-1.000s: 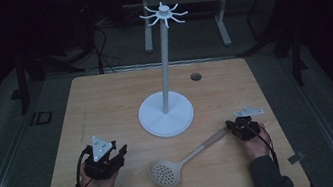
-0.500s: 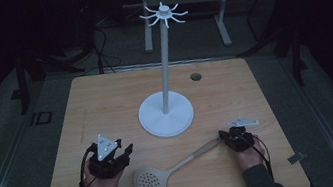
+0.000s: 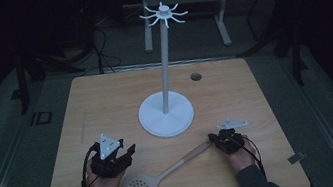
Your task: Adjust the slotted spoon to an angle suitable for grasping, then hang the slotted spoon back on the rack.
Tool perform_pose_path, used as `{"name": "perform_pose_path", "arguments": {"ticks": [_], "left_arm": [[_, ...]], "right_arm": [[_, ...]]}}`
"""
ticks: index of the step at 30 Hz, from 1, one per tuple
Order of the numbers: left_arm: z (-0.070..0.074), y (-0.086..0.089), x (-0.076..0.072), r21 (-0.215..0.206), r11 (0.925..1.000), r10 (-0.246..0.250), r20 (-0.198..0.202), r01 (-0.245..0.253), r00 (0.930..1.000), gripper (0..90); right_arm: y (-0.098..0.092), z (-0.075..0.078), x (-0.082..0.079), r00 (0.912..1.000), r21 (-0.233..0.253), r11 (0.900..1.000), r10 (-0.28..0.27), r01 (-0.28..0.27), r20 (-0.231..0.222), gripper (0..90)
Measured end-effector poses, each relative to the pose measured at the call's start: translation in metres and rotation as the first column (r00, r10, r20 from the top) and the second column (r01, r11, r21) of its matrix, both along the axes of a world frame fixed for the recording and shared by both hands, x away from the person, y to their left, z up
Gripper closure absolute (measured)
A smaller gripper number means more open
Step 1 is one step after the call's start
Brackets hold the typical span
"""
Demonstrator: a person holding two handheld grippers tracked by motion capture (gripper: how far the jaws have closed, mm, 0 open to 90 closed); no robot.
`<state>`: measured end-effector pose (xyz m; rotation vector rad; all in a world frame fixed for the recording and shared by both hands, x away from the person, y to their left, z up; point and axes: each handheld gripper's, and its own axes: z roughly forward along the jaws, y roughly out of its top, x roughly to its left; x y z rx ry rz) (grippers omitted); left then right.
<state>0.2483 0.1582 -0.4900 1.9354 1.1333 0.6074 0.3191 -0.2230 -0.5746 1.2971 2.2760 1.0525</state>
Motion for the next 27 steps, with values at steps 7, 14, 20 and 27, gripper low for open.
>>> {"name": "perform_pose_path", "arguments": {"ticks": [7,14,20,27], "left_arm": [[0.001,0.000,-0.001,0.000,1.0000,-0.005,-0.002,0.005,1.0000,53.2],[0.002,0.000,-0.001,-0.002,1.0000,-0.008,0.000,0.008,1.0000,52.6],[0.002,-0.001,0.000,0.007,0.9998,-0.019,-0.003,0.019,0.9998,51.9],[0.005,-0.004,0.000,0.006,0.9993,-0.037,-0.008,0.037,0.9993,51.0]], "right_arm": [[0.001,0.002,-0.013,0.9997,-0.030,0.999,0.022,-0.023,-0.007,90.0],[-0.013,0.011,-0.017,0.9994,-0.006,1.000,0.011,-0.011,0.032,86.1],[-0.042,0.017,-0.013,0.9961,0.002,0.998,-0.062,0.062,0.062,78.2],[-0.071,0.019,-0.017,0.9896,0.022,0.993,-0.114,0.113,0.087,68.1]]}}
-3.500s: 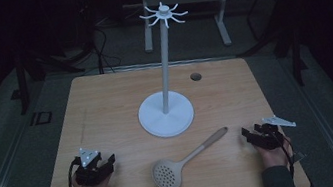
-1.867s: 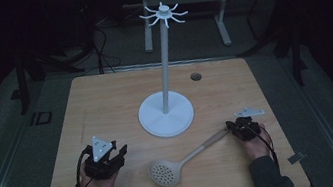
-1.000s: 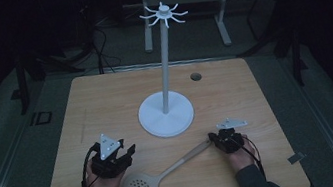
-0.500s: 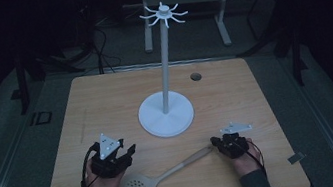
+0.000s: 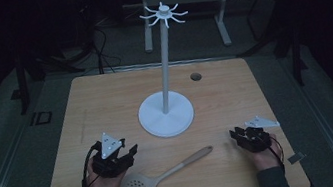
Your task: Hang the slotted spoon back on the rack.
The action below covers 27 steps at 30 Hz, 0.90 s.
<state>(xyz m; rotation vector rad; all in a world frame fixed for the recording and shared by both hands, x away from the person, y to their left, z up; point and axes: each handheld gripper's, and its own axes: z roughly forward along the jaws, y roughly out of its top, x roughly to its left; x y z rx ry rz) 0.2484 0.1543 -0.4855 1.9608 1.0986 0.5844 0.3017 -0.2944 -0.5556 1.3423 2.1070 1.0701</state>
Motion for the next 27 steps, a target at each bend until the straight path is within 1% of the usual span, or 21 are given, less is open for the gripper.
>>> {"name": "perform_pose_path", "arguments": {"ticks": [2,3,4,5,6,7,8,10,12,13,15,16,18,19,21,22,23,27], "left_arm": [[0.002,-0.003,0.001,0.005,0.9998,-0.019,-0.007,0.019,0.9998,50.2],[0.002,-0.003,0.001,0.002,0.9998,-0.021,-0.009,0.021,0.9997,50.1],[0.002,-0.003,0.001,0.002,0.9998,-0.021,-0.009,0.021,0.9997,50.0],[0.002,-0.005,0.001,-0.005,0.9996,-0.029,-0.010,0.029,0.9995,50.0],[0.003,-0.006,0.001,-0.007,0.9993,-0.036,-0.014,0.036,0.9993,50.0],[0.003,-0.008,0.002,-0.005,0.9990,-0.045,-0.018,0.045,0.9988,50.0],[0.003,-0.010,0.002,-0.003,0.9987,-0.051,-0.020,0.050,0.9985,50.1],[0.003,-0.017,0.004,0.005,0.9967,-0.081,-0.029,0.081,0.9963,50.7],[0.003,-0.024,0.006,0.004,0.9928,-0.120,-0.041,0.120,0.9919,51.6],[0.002,-0.031,0.009,0.002,0.9878,-0.155,-0.060,0.156,0.9861,51.9],[0.002,-0.031,0.009,0.002,0.9878,-0.155,-0.060,0.156,0.9861,51.9],[0.003,-0.037,0.012,0.008,0.9830,-0.182,-0.075,0.184,0.9804,51.9],[0.003,-0.042,0.015,0.010,0.9787,-0.203,-0.088,0.205,0.9752,52.2],[0.004,-0.047,0.018,0.019,0.9745,-0.221,-0.098,0.223,0.9705,52.5],[0.004,-0.047,0.018,0.019,0.9745,-0.221,-0.098,0.223,0.9705,52.6],[0.006,-0.051,0.021,0.019,0.9704,-0.237,-0.107,0.241,0.9655,52.6],[0.006,-0.053,0.022,0.016,0.9683,-0.246,-0.117,0.249,0.9622,53.9],[0.009,-0.061,0.026,0.047,0.9605,-0.266,-0.138,0.274,0.9541,54.3]], "right_arm": [[-0.005,0.000,-0.003,0.9999,0.002,1.000,-0.002,0.002,0.014,66.7],[-0.007,0.000,-0.005,0.9997,0.003,1.000,-0.002,0.002,0.024,65.7],[-0.007,0.000,-0.005,0.9997,0.003,1.000,-0.002,0.002,0.024,65.7],[-0.012,0.002,-0.007,0.9987,0.006,1.000,-0.007,0.006,0.051,64.1],[-0.014,0.002,-0.008,0.9979,0.011,1.000,-0.014,0.013,0.063,63.9],[-0.014,0.002,-0.008,0.9979,0.011,1.000,-0.014,0.013,0.063,63.9],[-0.019,0.002,-0.008,0.9971,0.022,0.999,-0.030,0.029,0.070,63.7],[-0.023,-0.001,-0.007,0.9965,0.031,0.999,-0.045,0.043,0.071,63.3],[-0.024,-0.002,-0.007,0.9966,0.033,0.998,-0.050,0.048,0.066,63.2],[-0.025,-0.004,-0.005,0.9966,0.032,0.998,-0.055,0.054,0.061,62.8],[-0.026,-0.004,-0.005,0.9964,0.033,0.998,-0.059,0.057,0.061,62.8],[-0.026,-0.004,-0.005,0.9964,0.033,0.998,-0.059,0.057,0.061,62.7],[-0.026,-0.004,-0.004,0.9957,0.034,0.998,-0.058,0.056,0.072,61.8],[-0.026,-0.004,-0.004,0.9956,0.034,0.998,-0.056,0.054,0.074,61.2],[-0.025,-0.005,-0.004,0.9955,0.033,0.998,-0.057,0.055,0.075,61.2],[-0.025,-0.005,-0.004,0.9955,0.033,0.998,-0.057,0.055,0.075,60.8],[-0.025,-0.005,-0.003,0.9956,0.033,0.998,-0.056,0.053,0.075,60.4],[-0.025,-0.004,-0.003,0.9954,0.025,0.999,-0.050,0.048,0.082,59.0]]}}
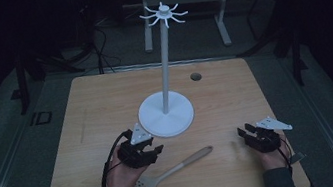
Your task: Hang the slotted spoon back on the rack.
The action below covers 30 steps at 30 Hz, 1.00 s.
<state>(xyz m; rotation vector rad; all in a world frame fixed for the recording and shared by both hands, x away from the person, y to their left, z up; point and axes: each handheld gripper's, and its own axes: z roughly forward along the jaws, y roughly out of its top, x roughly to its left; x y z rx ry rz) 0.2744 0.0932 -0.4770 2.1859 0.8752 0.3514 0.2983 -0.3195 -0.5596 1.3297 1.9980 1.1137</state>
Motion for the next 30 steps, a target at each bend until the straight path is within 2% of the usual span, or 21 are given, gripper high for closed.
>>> {"name": "perform_pose_path", "arguments": {"ticks": [7,10,16,23,24,25,26,27,28,29,30], "left_arm": [[0.002,-0.016,0.008,0.072,0.9961,-0.049,-0.033,0.052,0.9982,53.7],[0.004,-0.022,0.011,0.087,0.9942,-0.060,-0.039,0.063,0.9974,53.7],[0.003,-0.035,0.016,0.137,0.9859,-0.088,-0.064,0.096,0.9941,53.8],[-0.003,-0.050,0.021,0.198,0.9683,-0.129,-0.124,0.152,0.9838,55.4],[-0.003,-0.050,0.021,0.198,0.9683,-0.129,-0.124,0.152,0.9838,55.6],[-0.004,-0.056,0.022,0.214,0.9623,-0.139,-0.144,0.168,0.9798,56.0],[-0.005,-0.058,0.023,0.221,0.9599,-0.141,-0.151,0.173,0.9784,56.1],[-0.005,-0.058,0.023,0.221,0.9599,-0.141,-0.151,0.173,0.9784,56.3],[-0.007,-0.063,0.023,0.238,0.9534,-0.148,-0.166,0.185,0.9750,56.5],[-0.007,-0.063,0.023,0.238,0.9534,-0.148,-0.166,0.185,0.9750,56.7],[-0.009,-0.068,0.025,0.262,0.9428,-0.162,-0.183,0.207,0.9698,57.0]], "right_arm": [[0.004,0.000,0.000,0.9999,-0.029,0.999,0.016,-0.016,0.006,57.6],[0.005,0.000,0.000,0.9998,-0.036,0.999,0.016,-0.016,0.006,56.8],[0.004,-0.001,0.001,0.9999,-0.037,0.999,0.012,-0.012,0.001,55.9],[0.005,-0.002,0.001,0.9999,-0.051,0.999,0.011,-0.011,-0.005,55.9],[0.005,-0.002,0.001,0.9999,-0.051,0.999,0.011,-0.011,-0.005,55.9],[0.005,-0.002,0.001,0.9999,-0.053,0.999,0.011,-0.011,-0.004,55.9],[0.005,-0.002,0.001,0.9999,-0.053,0.999,0.011,-0.011,-0.004,55.9],[0.005,-0.002,0.002,0.9999,-0.053,0.999,0.010,-0.010,-0.004,55.9],[0.005,-0.002,0.001,0.9999,-0.054,0.999,0.010,-0.010,-0.004,55.9],[0.005,-0.002,0.001,0.9999,-0.053,0.999,0.010,-0.010,-0.004,55.9],[0.005,-0.002,0.001,0.9999,-0.053,0.999,0.010,-0.010,-0.005,55.9]]}}
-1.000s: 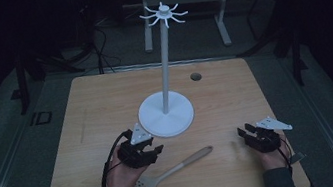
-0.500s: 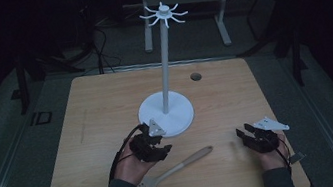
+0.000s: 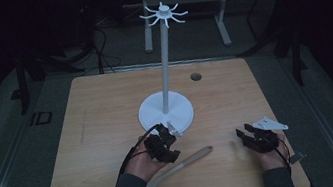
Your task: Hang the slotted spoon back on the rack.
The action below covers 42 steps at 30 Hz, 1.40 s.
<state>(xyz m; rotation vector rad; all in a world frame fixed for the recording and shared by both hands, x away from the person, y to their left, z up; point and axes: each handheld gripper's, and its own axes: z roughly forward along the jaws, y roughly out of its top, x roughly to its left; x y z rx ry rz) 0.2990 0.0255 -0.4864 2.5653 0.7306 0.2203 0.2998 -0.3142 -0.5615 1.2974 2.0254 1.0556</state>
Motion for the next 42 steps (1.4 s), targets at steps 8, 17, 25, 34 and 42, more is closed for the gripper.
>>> {"name": "perform_pose_path", "arguments": {"ticks": [8,17,25,34,42], "left_arm": [[-0.010,-0.014,0.004,0.053,0.9984,-0.020,-0.040,0.022,0.9990,60.6],[-0.022,-0.032,0.001,0.102,0.9922,-0.063,-0.093,0.073,0.9936,65.7],[-0.035,-0.043,0.000,0.149,0.9839,-0.079,-0.131,0.098,0.9882,69.2],[-0.045,-0.048,0.003,0.183,0.9780,-0.069,-0.174,0.101,0.9823,69.1],[-0.049,-0.052,0.003,0.207,0.9721,-0.073,-0.182,0.110,0.9806,69.8]], "right_arm": [[0.000,-0.001,0.000,1.0000,-0.001,1.000,0.000,0.000,-0.003,55.9],[0.000,-0.001,0.000,1.0000,-0.003,1.000,0.003,-0.003,-0.002,56.1],[-0.001,-0.001,0.000,1.0000,-0.009,1.000,0.006,-0.006,0.000,56.4],[-0.001,-0.001,0.000,1.0000,-0.008,1.000,0.003,-0.003,-0.002,56.4],[0.000,-0.001,0.000,1.0000,-0.012,1.000,0.007,-0.007,-0.003,56.4]]}}
